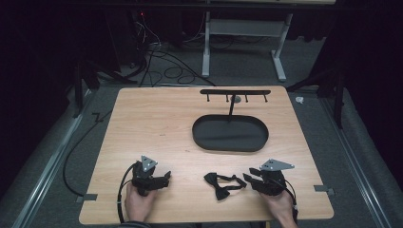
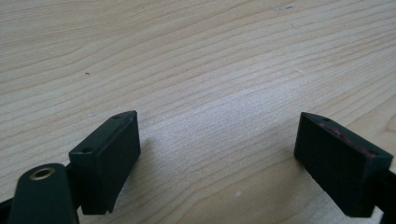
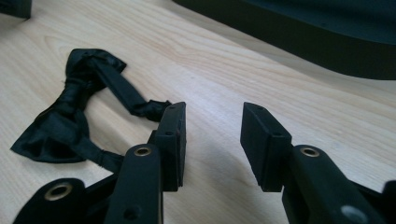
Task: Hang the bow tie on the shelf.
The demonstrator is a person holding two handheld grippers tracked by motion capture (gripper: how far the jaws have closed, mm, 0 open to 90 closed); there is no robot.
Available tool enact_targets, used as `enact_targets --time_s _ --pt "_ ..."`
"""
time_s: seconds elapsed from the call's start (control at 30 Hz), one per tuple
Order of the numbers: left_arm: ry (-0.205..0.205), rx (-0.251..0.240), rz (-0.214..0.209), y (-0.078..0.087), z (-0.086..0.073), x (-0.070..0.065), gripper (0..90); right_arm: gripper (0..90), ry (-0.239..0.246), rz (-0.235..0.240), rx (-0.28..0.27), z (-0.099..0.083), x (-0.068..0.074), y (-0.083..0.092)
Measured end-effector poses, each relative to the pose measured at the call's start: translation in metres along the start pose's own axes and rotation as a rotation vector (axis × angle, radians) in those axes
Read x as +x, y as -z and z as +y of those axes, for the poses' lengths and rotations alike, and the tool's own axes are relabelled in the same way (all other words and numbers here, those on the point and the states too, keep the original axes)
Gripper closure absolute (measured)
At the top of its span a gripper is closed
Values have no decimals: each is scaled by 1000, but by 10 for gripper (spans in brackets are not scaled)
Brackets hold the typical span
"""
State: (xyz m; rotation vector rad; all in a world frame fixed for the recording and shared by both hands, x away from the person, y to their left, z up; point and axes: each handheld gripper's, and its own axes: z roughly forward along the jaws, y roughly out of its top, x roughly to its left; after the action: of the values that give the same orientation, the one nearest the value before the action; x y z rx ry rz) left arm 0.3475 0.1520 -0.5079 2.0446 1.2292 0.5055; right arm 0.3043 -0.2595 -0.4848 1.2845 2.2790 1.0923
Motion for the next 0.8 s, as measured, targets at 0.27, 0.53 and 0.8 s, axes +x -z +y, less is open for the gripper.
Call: enact_targets --time_s 0.27,0.53,0.8 --pt "0 -2 0 0 0 0 148 608 19 29 24 2 6 -8" --pt "0 -2 -1 0 0 0 149 642 72 7 63 4 12 -14" --pt "0 -2 -1 0 -1 0 151 773 90 8 61 -2 14 -18"
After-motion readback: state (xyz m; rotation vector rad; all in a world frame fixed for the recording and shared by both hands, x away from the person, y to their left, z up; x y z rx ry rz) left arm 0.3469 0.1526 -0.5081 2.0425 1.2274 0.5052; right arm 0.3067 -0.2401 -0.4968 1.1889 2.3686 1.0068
